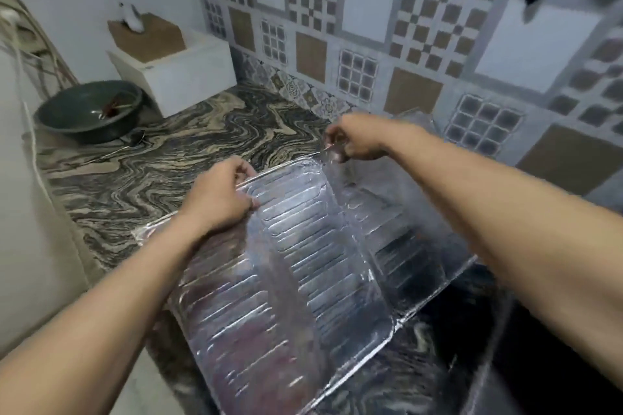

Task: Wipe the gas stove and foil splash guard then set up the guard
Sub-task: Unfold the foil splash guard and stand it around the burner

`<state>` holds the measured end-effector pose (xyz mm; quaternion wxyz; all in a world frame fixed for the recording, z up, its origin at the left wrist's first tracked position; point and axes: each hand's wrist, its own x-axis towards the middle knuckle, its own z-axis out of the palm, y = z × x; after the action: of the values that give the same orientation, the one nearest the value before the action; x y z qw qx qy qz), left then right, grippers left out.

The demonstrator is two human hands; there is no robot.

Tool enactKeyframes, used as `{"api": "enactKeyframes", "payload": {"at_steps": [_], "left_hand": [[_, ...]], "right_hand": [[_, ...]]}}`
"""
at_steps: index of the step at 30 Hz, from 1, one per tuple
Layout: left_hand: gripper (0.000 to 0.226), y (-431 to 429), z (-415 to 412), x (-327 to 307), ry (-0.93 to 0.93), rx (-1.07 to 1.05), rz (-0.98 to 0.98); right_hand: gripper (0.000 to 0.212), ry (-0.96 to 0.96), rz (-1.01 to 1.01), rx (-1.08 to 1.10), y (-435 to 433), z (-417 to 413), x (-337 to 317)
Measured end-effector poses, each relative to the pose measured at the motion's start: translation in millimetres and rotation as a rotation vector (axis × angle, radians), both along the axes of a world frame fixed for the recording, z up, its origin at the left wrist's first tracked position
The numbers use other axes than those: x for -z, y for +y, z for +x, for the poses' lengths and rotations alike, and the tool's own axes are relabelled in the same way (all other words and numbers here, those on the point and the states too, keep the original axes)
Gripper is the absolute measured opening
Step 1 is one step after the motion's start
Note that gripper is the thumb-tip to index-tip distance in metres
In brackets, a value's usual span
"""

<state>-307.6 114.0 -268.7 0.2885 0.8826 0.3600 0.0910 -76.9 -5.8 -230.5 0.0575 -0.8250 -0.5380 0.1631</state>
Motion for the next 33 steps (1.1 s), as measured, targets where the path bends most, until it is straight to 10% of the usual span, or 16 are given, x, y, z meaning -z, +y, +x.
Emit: {"api": "enactKeyframes", "payload": {"at_steps": [12,33], "left_hand": [[0.031,-23,32,-108,-0.310,0.236,0.340],[0.056,-41,87,-99,-0.415,0.594,0.896]], "right_hand": [[0.013,-0.010,0.246,0.125,-92,-14,-128],[0.014,-0.149,0.338,0.481,-129,-7,-98]]}}
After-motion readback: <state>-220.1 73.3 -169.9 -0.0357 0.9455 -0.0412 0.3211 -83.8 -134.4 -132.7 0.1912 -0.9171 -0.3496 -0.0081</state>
